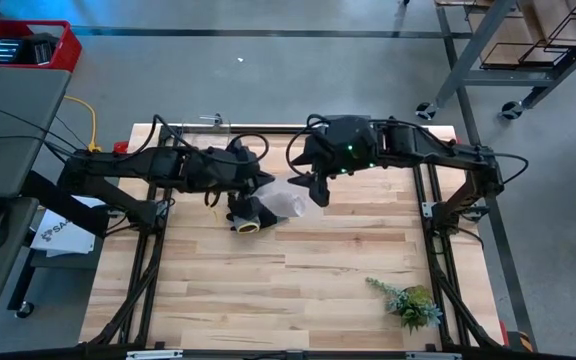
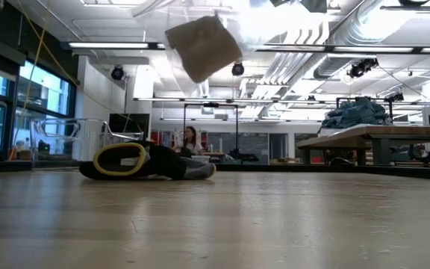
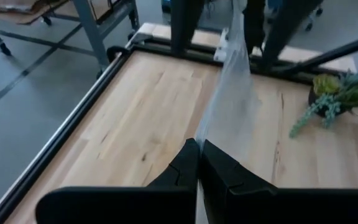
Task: Roll bandage
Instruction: Close the transparent zip bag
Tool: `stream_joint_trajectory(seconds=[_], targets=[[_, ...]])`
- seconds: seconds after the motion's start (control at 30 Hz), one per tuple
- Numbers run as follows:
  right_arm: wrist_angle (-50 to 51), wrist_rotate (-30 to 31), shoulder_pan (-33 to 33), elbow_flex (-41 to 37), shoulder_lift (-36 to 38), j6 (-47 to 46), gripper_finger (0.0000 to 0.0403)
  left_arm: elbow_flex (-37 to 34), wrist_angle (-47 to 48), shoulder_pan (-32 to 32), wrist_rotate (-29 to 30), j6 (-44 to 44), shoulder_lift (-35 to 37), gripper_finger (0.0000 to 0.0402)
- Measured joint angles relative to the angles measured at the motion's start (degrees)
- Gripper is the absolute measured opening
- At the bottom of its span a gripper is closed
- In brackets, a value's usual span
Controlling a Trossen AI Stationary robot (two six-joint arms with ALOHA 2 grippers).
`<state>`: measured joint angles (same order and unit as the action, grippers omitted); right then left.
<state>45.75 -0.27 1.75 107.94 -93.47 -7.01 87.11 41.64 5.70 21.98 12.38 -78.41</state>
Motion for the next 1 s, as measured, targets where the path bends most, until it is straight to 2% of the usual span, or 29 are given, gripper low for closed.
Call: stream_joint_trajectory(seconds=[0.2, 0.53, 0.9, 1.0], targets=[[-1.04, 0.04, -0.01, 0.0, -0.35, 0.59, 0.021, 0.0, -3.27, 0.01, -0.71, 0.94, -0.79, 0.0], [-1.01, 1.23, -0.01, 0.0, -0.42, -0.25, 0.0127, 0.0, -7.9, 0.01, -0.7, 1.05, -0.98, 0.0], [-0.93, 1.49, 0.1, 0.0, -0.44, -2.03, 0.0094, 0.0, -9.0, 0.03, -0.74, 1.09, -1.99, 0.0], [-0.86, 0.59, 0.1, 0.0, -0.44, -1.66, 0.0075, 0.0, -9.0, 0.03, -0.74, 1.05, -2.01, 0.0]])
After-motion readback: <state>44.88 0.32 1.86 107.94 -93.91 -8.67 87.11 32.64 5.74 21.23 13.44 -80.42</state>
